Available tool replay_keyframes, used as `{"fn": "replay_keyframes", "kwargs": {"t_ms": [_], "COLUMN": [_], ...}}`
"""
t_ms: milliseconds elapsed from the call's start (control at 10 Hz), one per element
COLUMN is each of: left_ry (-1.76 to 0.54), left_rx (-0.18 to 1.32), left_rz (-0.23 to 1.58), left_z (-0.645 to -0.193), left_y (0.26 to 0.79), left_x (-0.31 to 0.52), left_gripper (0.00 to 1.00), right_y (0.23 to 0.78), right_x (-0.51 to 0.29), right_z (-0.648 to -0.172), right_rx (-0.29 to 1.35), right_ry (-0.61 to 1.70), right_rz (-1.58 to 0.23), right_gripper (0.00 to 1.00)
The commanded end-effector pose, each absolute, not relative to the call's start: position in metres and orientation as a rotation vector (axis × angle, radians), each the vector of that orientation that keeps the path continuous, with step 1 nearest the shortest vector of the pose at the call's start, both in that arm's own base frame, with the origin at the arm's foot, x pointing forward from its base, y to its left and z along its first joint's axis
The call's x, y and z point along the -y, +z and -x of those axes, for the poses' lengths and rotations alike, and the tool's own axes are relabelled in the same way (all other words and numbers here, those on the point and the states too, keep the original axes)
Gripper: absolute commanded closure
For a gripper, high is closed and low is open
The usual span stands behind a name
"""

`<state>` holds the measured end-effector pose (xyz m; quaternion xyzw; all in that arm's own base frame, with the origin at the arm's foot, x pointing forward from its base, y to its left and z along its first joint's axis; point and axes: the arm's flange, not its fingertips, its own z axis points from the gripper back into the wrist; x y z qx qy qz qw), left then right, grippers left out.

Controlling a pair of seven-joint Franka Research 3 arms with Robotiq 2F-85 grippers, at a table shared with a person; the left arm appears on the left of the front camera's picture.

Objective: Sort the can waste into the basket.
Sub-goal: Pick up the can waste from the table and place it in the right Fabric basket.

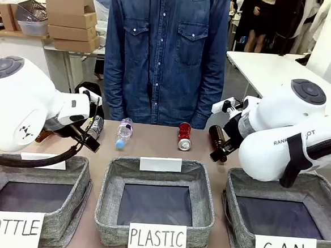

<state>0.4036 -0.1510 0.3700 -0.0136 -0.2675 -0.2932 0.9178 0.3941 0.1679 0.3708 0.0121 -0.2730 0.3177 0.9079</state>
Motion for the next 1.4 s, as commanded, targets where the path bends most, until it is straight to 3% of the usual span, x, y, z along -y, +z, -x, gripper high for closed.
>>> {"fn": "replay_keyframes", "kwargs": {"t_ms": [0, 1300], "left_ry": [-0.603, -0.603], "left_rx": [0.551, 0.551], "left_rz": [0.028, 0.028], "left_z": [-0.4036, -0.4036], "left_y": [0.3701, 0.3701], "left_x": [0.151, 0.151], "left_gripper": [0.0, 0.0], "right_y": [0.3709, 0.3709], "right_x": [-0.1679, -0.1679], "right_z": [-0.3942, -0.3942], "right_rx": [0.564, 0.564], "right_ry": [0.656, 0.656], "right_rz": [-0.025, -0.025], "right_gripper": [0.0, 0.0]}}
